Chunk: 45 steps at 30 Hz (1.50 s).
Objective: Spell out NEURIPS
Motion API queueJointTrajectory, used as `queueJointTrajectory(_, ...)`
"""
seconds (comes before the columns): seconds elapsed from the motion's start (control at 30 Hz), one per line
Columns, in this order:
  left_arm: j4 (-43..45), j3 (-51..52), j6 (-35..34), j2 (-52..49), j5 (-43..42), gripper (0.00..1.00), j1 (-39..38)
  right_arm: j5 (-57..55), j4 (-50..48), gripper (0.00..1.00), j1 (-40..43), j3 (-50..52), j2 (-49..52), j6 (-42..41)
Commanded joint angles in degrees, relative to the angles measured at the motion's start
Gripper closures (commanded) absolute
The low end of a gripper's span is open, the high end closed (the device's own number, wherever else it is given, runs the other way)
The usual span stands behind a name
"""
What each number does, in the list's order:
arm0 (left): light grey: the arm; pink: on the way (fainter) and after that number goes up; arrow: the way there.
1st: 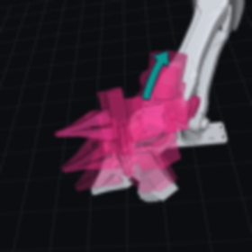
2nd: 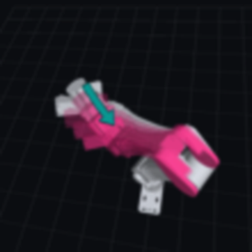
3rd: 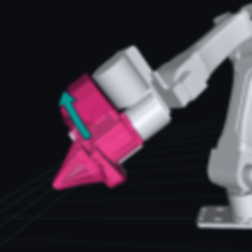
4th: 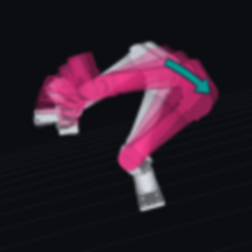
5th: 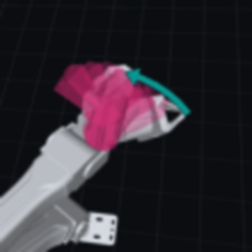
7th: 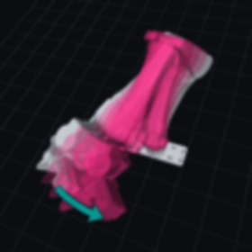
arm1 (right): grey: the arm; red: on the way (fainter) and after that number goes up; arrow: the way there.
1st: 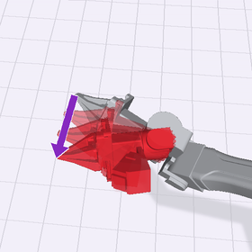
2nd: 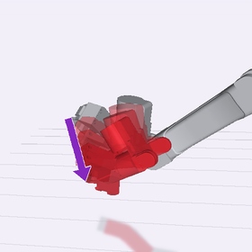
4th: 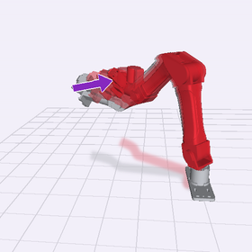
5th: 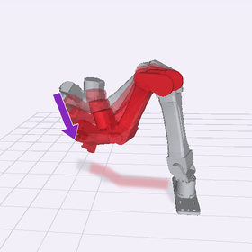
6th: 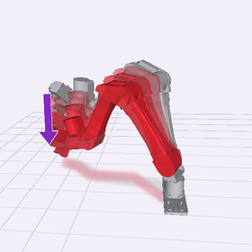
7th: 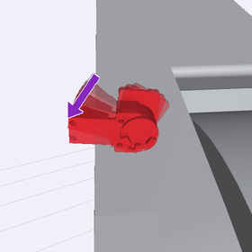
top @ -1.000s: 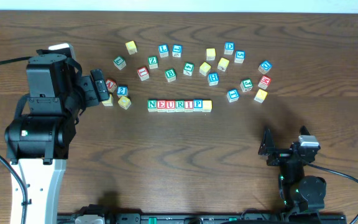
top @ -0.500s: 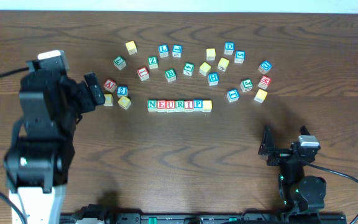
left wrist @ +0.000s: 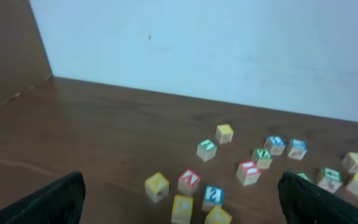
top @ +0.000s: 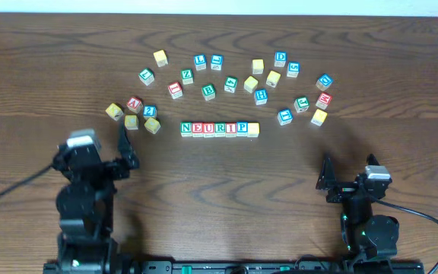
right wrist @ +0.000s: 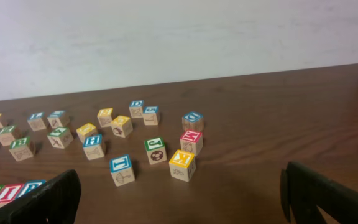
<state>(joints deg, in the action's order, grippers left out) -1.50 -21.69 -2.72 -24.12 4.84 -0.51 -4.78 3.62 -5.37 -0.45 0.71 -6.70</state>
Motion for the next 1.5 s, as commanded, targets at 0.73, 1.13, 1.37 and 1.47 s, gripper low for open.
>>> queueJointTrajectory(0.73, 0.2, 21.5, 0.7, 24.1, -0.3, 0.02, 1.1, -0.4, 0.1, 0.01, 0.5, 0.1, -0.4, 0.8)
queueJointTrajectory(1.13, -2.3, 21.5, 0.8, 24.0, -0.3, 0.02, 1.1, -0.4, 0.1, 0.01, 0.5, 0.1, -0.4, 0.8)
queueJointTrajectory(1.37, -2.3, 21.5, 0.8, 23.8, -0.3, 0.02, 1.1, -0.4, 0.1, 0.01, 0.5, 0.1, -0.4, 0.8)
queueJointTrajectory(1.47, -2.3, 21.5, 0.8, 23.8, -0.3, 0.02, 1.1, -0.4, 0.1, 0.01, 0.5, 0.1, -0.4, 0.8)
